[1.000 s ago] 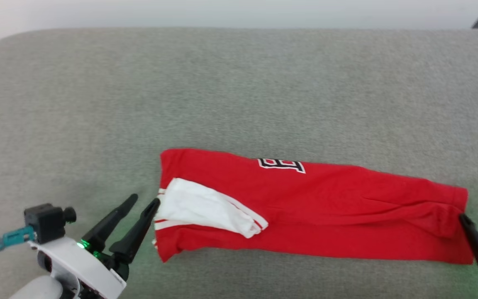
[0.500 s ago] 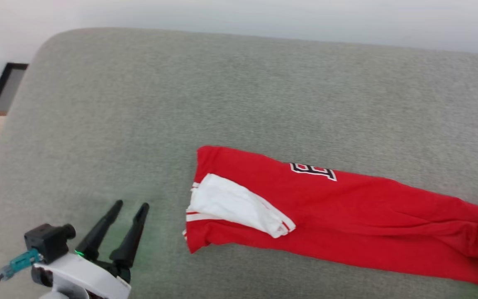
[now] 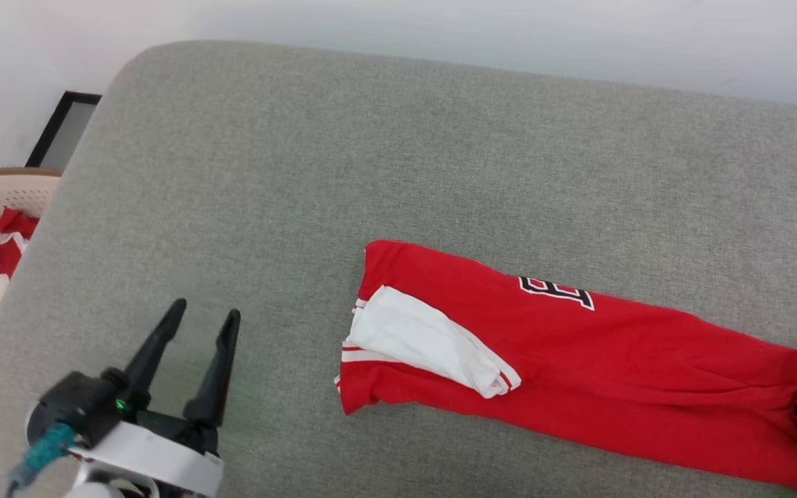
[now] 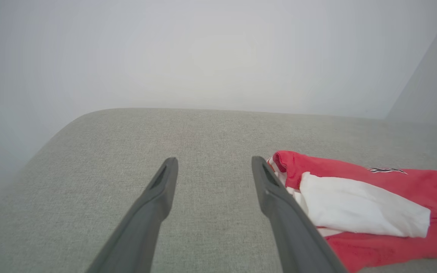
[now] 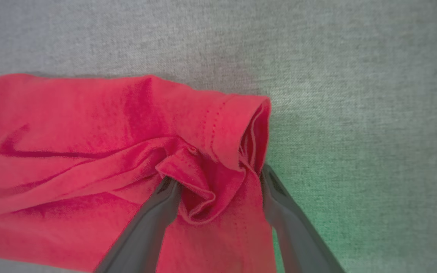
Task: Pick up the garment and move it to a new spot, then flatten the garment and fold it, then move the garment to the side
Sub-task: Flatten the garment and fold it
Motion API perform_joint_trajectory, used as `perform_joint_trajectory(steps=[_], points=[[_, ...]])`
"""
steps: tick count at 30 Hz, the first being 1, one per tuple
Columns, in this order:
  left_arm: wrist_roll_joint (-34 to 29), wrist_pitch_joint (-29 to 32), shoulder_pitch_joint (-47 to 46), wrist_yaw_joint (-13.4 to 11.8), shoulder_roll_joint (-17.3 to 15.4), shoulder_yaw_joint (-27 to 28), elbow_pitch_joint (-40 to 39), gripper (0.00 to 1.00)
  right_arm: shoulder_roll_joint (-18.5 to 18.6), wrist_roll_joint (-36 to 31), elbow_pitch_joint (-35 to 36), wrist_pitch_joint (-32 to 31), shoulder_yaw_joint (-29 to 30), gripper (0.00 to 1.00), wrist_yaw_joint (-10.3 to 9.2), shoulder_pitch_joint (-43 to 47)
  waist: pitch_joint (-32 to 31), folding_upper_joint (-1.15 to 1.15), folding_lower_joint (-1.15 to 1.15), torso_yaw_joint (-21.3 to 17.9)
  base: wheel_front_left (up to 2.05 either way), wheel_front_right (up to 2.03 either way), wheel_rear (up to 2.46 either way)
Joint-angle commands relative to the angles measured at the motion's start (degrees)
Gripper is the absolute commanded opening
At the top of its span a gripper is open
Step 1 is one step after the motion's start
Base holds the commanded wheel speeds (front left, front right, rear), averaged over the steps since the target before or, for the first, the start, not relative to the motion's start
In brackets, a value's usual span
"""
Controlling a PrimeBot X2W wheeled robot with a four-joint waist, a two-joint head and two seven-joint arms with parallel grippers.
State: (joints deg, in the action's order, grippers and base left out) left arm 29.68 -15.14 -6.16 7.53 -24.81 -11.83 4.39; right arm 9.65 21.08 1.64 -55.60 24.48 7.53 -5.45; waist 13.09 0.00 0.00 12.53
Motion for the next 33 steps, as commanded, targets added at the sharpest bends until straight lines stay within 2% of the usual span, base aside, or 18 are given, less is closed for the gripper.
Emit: perform_joint_trajectory(steps=[1,2,3,4,5,12,18,21,28,31,33], points=[[-0.7,0.1,0.9,-0.1,0.3,0.0,0.0,1.0,-0.9,0.0,-0.9,0.2,-0.7,1.0,-0.09,-0.4,-0.1,0.0,0.0,0.0,0.0,0.0,0.0],[-1.6,0.1,1.0,-0.1,0.2,0.0,-0.1,1.0,-1.1,-0.3,-1.4,0.6,-0.9,0.97,-0.09,-0.7,-0.1,0.0,0.0,-0.1,0.0,0.0,0.0],[-1.9,0.1,1.0,-0.1,0.3,-0.1,0.0,1.0,-1.2,-0.2,-1.6,1.0,-1.6,0.44,-0.08,-0.9,-0.1,0.0,0.0,-0.2,0.0,0.0,0.0],[-2.0,0.1,1.2,-0.1,0.6,-0.2,0.1,1.0,-1.0,-0.1,-1.8,1.6,-2.2,0.17,-0.08,-1.1,-0.1,0.0,0.0,-0.3,0.0,0.0,0.0],[-2.3,0.1,1.3,-0.1,0.6,-0.2,0.3,1.0,-0.8,-0.1,-2.0,2.4,-2.6,0.0,-0.08,-1.3,0.0,0.0,0.0,-0.4,0.0,0.0,0.0],[-2.1,0.1,1.9,-0.1,0.8,1.6,0.5,1.0,1.2,-0.2,-2.5,6.8,-2.3,0.0,-0.1,-3.4,0.6,0.0,0.0,-2.2,0.0,0.0,0.0],[-1.4,0.1,3.0,-0.1,0.3,3.7,-0.8,1.0,3.6,-2.4,0.1,11.6,0.9,0.0,-0.09,-5.8,2.4,0.0,0.0,-5.2,0.0,0.0,0.0],[-1.1,0.1,3.1,-0.1,-0.3,4.0,-1.4,1.0,4.7,-4.1,2.0,13.2,4.7,0.0,-0.1,-7.0,3.8,0.0,0.0,-6.4,0.0,0.0,0.0],[-0.5,0.1,2.5,-0.1,-1.5,4.7,-2.7,1.0,5.5,-10.5,7.3,12.8,16.4,0.0,-0.09,-8.2,5.7,0.0,0.0,-7.4,0.0,0.0,0.0],[-0.8,0.1,2.3,-0.1,-1.4,4.7,-2.7,1.0,4.6,-11.1,8.7,11.8,17.3,0.0,-0.09,-7.6,5.6,0.0,0.0,-7.6,0.0,0.0,0.0],[-0.8,0.1,2.4,-0.1,-1.1,4.8,-2.5,1.0,4.0,-10.2,9.6,11.1,15.3,0.0,-0.09,-6.9,5.2,0.0,0.0,-7.8,0.0,0.0,0.0]])
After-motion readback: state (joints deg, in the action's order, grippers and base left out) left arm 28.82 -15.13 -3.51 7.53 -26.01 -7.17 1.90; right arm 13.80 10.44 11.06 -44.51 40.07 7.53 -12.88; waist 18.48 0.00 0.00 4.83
